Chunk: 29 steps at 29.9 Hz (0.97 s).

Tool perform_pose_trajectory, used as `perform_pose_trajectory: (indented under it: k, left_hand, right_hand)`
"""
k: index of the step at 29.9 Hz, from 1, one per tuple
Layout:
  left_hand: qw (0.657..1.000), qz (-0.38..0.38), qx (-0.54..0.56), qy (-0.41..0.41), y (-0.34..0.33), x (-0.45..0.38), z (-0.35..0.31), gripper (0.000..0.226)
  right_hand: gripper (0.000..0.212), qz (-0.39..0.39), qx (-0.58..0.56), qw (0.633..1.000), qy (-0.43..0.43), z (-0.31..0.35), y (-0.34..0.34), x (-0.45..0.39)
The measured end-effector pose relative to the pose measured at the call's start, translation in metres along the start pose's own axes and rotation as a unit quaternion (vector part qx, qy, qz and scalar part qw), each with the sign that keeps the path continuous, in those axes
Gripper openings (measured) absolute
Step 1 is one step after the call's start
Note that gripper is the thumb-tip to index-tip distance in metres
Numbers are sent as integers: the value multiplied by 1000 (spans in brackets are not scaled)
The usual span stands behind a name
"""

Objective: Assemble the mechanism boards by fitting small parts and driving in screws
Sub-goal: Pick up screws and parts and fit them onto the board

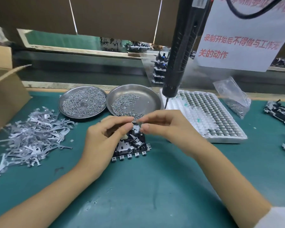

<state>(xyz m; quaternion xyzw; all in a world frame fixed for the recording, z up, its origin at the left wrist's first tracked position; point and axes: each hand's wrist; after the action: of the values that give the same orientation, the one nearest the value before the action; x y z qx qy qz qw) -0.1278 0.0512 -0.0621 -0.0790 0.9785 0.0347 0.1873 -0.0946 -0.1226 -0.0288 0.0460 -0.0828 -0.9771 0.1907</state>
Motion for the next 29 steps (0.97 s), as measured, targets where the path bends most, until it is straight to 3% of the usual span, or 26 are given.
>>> perform_pose_trajectory:
  k: [6, 16, 29]
  left_hand:
    - [1000, 15, -5, -2, 2, 0, 4, 17]
    - [1000, 18, 1, 8, 2, 0, 6, 15]
    - [999, 29, -18, -6, 3, 0, 9, 13]
  right_hand:
    - [25, -59, -100, 993, 14, -18, -14, -3]
    - [18, -51, -127, 991, 2, -23, -18, -1]
    - [17, -61, -74, 994, 52, -24, -21, 1]
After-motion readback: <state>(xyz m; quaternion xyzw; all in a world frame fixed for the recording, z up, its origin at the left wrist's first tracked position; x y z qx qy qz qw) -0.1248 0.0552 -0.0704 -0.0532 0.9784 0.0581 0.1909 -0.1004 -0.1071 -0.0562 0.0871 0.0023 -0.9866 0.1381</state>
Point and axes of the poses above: each hand's wrist, its own x-axis away from the middle knuckle, its own y-axis out of the back of the hand, z = x × y, and after that the axes turned 1 degree about -z, right-handed
